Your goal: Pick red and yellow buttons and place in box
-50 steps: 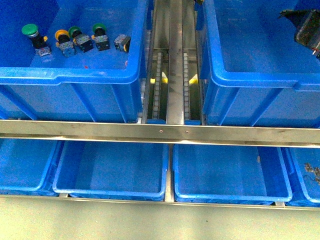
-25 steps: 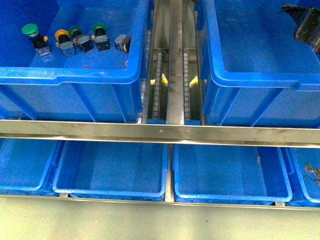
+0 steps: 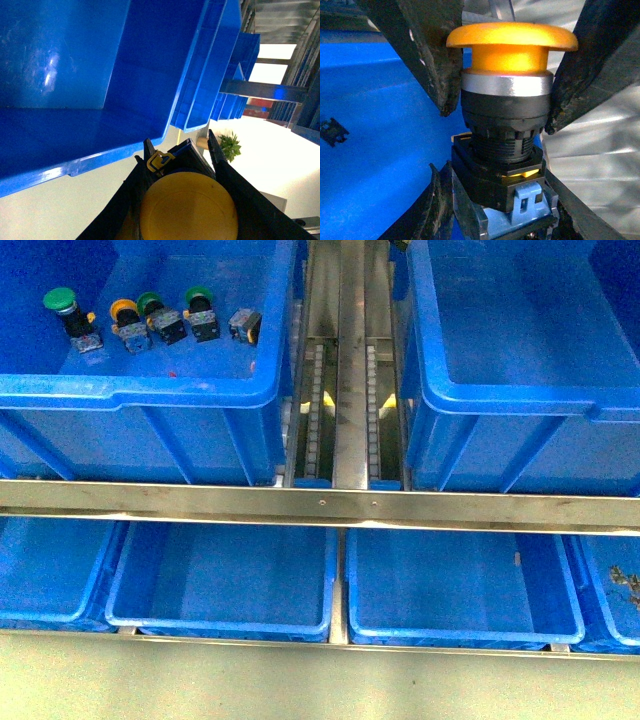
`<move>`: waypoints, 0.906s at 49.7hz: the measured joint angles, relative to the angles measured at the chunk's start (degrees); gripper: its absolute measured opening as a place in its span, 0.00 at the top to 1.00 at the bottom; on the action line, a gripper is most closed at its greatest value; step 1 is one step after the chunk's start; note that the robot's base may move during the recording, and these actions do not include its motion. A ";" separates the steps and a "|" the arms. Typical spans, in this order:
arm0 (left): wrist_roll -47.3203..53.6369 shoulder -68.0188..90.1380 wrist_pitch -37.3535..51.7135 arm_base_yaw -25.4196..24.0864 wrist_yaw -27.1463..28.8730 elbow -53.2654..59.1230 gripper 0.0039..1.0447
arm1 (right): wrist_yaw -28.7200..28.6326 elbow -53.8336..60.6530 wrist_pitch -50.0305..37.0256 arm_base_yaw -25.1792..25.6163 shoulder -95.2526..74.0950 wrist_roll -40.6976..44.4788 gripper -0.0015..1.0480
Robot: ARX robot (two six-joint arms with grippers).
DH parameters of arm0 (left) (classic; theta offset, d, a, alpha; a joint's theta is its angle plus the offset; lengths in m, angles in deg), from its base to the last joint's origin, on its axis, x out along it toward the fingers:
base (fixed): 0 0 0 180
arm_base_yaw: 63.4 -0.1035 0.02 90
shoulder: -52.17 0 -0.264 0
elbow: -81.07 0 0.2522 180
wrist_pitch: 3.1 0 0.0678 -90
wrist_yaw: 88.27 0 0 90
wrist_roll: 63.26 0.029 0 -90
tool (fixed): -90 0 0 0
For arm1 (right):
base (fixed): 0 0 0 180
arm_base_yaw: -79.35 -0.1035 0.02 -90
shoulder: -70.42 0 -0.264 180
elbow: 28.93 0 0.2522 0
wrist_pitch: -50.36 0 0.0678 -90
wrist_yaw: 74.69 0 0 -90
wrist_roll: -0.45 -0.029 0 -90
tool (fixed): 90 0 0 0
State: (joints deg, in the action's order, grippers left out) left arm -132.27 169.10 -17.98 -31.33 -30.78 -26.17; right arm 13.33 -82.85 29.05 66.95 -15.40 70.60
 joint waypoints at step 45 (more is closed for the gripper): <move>24.24 -13.22 2.99 -4.46 15.41 17.51 0.07 | -0.68 2.84 -1.05 3.69 -1.25 -1.11 0.68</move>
State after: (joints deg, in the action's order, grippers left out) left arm -108.03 155.87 -14.99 -35.79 -15.37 -8.66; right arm 12.65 -80.01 28.00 70.64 -16.65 69.49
